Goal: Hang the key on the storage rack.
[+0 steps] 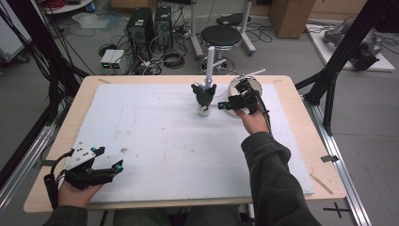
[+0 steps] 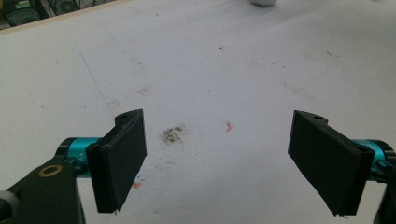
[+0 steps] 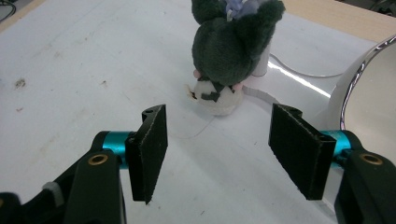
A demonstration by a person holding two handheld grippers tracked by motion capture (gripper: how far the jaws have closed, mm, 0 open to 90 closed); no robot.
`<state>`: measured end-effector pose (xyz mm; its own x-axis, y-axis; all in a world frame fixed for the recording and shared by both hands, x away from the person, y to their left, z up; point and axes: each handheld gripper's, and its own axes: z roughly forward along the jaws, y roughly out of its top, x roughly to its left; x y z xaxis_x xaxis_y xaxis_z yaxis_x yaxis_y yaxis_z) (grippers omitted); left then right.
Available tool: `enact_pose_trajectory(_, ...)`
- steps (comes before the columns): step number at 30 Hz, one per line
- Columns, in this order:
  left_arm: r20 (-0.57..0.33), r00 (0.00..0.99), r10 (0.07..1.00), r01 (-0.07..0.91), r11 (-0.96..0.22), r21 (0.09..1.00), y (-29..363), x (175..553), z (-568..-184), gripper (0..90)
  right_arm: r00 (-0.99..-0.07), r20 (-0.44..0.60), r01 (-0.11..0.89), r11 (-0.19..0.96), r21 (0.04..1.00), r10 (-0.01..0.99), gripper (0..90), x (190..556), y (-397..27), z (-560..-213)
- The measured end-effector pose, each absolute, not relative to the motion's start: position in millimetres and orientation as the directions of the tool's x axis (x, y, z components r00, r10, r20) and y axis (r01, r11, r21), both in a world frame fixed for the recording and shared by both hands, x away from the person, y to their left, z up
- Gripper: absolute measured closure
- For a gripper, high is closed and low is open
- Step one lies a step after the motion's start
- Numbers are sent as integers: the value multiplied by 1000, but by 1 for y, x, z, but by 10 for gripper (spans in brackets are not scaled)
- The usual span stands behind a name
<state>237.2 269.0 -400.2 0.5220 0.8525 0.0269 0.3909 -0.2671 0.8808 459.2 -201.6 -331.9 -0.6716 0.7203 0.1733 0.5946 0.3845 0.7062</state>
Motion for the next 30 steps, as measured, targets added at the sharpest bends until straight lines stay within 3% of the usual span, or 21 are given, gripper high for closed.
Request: enact_pose_trajectory(30, 32, 523, 852, 388, -272, 880, 268, 236, -400, 196, -674, 190, 581, 353, 733, 714, 321, 447, -206, -335)
